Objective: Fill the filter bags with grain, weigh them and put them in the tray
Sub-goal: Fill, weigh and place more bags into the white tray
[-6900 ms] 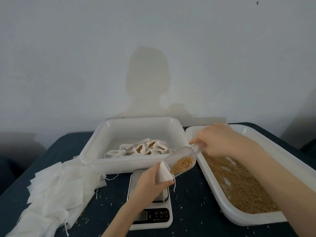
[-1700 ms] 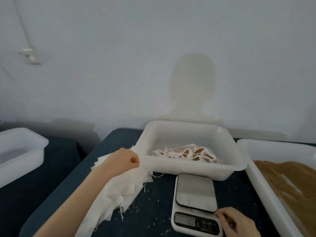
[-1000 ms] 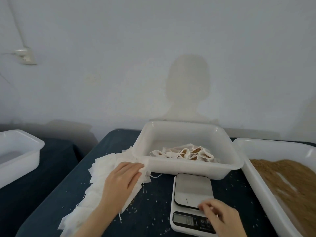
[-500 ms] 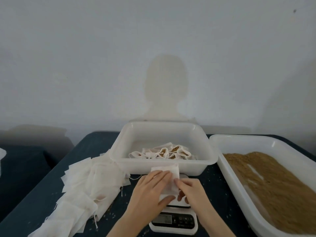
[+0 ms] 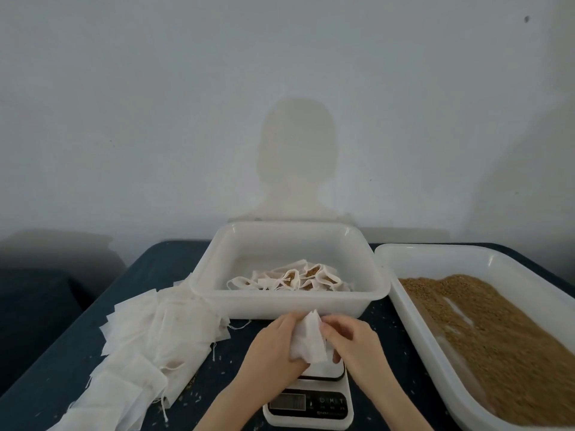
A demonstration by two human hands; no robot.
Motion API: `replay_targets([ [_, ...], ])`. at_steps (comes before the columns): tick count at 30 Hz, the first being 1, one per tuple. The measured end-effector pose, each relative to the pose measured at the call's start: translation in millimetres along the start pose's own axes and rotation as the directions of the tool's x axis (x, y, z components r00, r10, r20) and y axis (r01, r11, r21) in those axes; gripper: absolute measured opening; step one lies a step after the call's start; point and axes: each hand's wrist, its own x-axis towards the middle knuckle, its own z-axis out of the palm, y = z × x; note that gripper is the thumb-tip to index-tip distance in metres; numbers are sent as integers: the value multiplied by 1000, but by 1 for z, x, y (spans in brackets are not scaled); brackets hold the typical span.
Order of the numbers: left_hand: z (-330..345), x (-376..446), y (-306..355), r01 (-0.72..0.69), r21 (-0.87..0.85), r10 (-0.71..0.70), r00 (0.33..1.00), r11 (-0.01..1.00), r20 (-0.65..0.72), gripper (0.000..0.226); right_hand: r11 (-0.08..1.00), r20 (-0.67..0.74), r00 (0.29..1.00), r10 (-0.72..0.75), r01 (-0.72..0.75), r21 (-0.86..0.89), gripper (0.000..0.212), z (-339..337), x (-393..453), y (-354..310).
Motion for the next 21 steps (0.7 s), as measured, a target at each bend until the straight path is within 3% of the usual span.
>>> replay_targets([
  [3,-4,3,2,-29,116,35,998,993,-48,61,986,-115,983,-139,127,-112,19,-2,-5,5],
  [8,-1,4,3,-41,268,69,993,963,-96,64,947,-100,973,-207,173,-269,23,4,-9,7],
  [14,1,2,3,-57,310,99,987,949,-123,62,999,-44,999,-21,20,-31,13,3,-2,9],
  [21,0,2,4,-54,378,113,984,924,-135,62,995,7,1000,-8,7,100,19,3,-1,8],
])
